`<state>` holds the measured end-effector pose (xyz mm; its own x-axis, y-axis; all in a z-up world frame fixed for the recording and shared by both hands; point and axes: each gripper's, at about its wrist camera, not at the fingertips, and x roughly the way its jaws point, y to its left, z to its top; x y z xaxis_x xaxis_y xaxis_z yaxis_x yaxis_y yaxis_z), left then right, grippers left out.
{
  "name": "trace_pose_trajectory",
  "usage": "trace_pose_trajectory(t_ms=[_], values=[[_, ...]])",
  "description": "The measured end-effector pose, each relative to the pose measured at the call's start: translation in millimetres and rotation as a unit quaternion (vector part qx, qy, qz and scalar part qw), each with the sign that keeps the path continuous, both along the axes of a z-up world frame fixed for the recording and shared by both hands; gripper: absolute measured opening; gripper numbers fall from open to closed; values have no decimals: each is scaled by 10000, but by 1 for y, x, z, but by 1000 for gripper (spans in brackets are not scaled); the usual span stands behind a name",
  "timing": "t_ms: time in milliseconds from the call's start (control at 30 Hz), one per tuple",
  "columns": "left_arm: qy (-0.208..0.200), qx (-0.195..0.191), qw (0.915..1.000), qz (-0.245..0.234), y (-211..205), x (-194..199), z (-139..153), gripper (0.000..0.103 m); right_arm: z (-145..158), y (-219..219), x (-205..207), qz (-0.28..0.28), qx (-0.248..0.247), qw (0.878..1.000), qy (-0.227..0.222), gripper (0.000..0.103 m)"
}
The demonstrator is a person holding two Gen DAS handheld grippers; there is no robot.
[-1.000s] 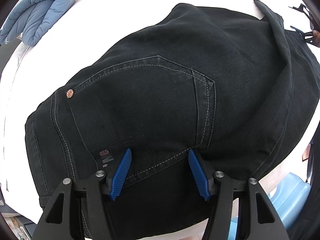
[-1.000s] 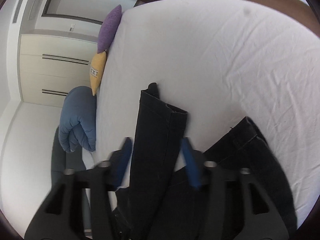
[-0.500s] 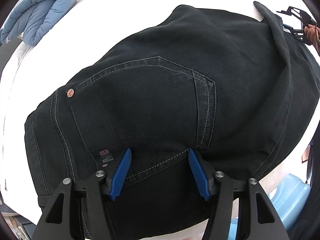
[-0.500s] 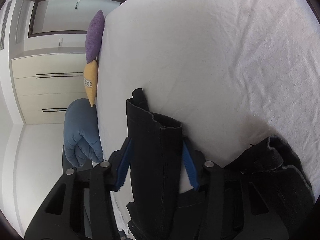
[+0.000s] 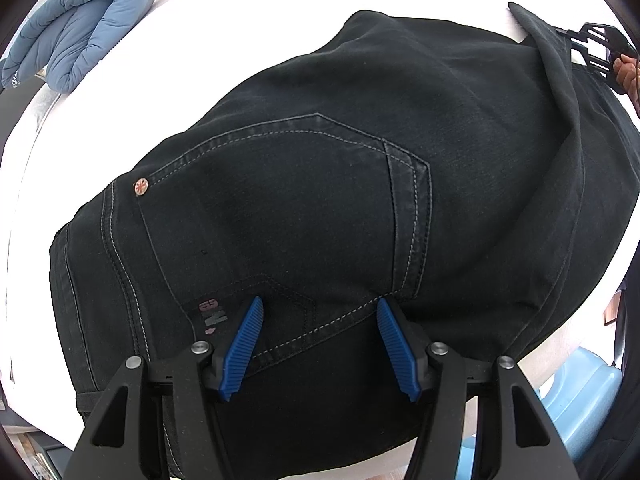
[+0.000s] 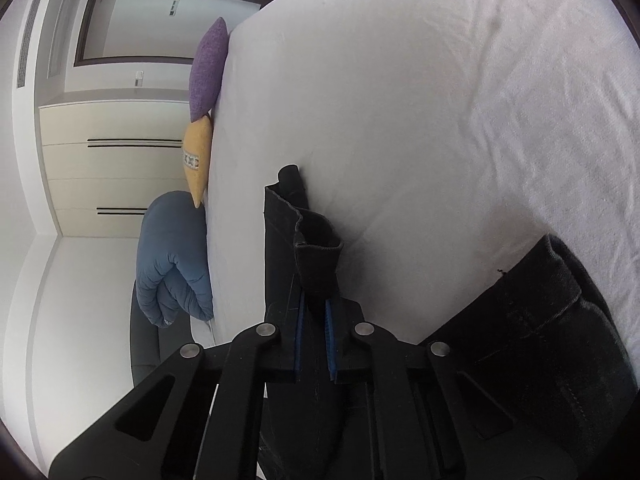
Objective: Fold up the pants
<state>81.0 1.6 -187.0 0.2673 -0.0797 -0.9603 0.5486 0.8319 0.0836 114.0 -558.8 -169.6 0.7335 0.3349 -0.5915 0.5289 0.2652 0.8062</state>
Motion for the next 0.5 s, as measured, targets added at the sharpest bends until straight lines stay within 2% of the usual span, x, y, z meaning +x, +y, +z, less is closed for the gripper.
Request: trace_pose_trajectory(t_ms=[133, 233, 333, 500], values=[[-7, -5, 10000, 3, 0, 0, -1, 62, 9, 1, -14, -55, -246, 9997, -11, 2], [-16, -10, 10000, 8, 0, -1, -1, 62, 35, 5, -27, -115, -356, 9992, -105, 2], [-43, -33, 10000, 9, 0, -1, -1, 62, 72, 13, -47, -112, -575, 9978, -303, 2], [-86, -74, 9999, -4, 3, -5, 0, 62, 114, 21, -99, -278, -651, 9970, -312, 2]])
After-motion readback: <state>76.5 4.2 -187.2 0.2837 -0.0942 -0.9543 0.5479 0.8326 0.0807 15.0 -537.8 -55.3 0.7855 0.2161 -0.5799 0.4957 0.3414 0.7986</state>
